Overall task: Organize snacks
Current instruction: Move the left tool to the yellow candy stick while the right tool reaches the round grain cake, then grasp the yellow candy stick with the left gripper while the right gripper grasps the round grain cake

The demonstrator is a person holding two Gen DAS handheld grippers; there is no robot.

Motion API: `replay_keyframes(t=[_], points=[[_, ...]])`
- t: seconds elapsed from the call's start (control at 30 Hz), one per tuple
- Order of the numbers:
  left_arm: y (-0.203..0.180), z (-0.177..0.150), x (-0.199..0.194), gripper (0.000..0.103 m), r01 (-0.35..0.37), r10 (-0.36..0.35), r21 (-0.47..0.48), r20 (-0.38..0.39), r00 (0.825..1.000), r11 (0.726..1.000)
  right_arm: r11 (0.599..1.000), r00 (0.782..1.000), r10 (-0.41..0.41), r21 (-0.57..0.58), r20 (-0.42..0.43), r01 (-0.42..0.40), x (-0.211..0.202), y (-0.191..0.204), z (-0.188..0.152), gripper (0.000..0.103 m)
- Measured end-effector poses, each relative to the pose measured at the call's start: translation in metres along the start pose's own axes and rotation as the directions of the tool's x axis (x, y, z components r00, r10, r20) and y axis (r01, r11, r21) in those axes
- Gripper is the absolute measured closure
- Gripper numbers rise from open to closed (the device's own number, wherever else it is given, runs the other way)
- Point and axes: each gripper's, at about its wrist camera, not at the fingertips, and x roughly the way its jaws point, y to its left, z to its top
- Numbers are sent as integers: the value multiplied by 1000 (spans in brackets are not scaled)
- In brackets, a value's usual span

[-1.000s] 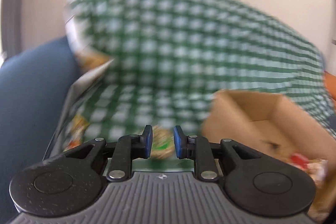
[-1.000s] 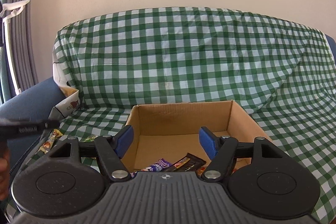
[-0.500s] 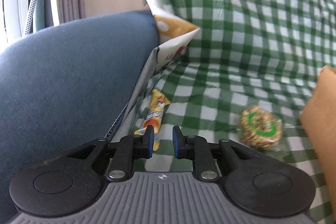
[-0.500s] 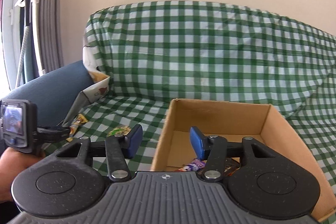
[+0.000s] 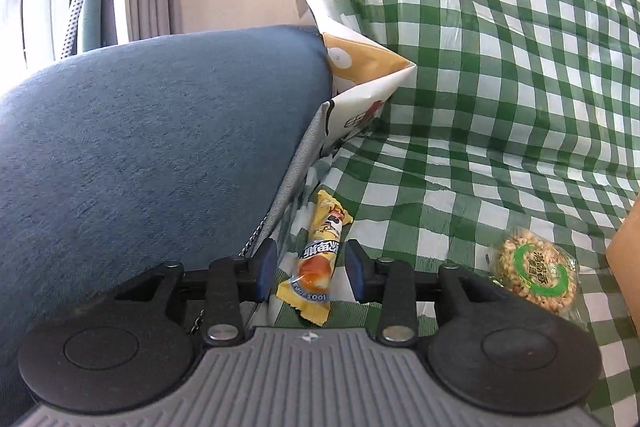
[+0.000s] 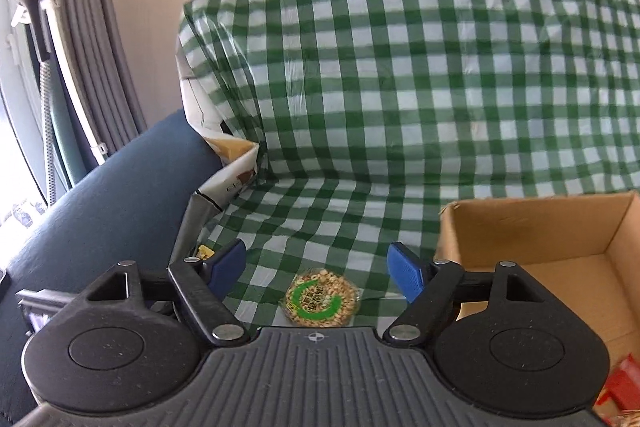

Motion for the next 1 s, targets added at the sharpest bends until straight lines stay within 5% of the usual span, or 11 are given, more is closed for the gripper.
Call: replay_keyframes(t=[0.6, 1.0], points=[[2, 2, 34, 62, 19, -19, -1, -108, 994, 1000, 992, 956, -117, 22, -267, 128, 166, 10, -39, 7], [3, 0, 43, 77, 17, -18, -7, -135, 991, 1000, 994, 957, -107, -31, -271, 102, 179, 17, -47, 19]])
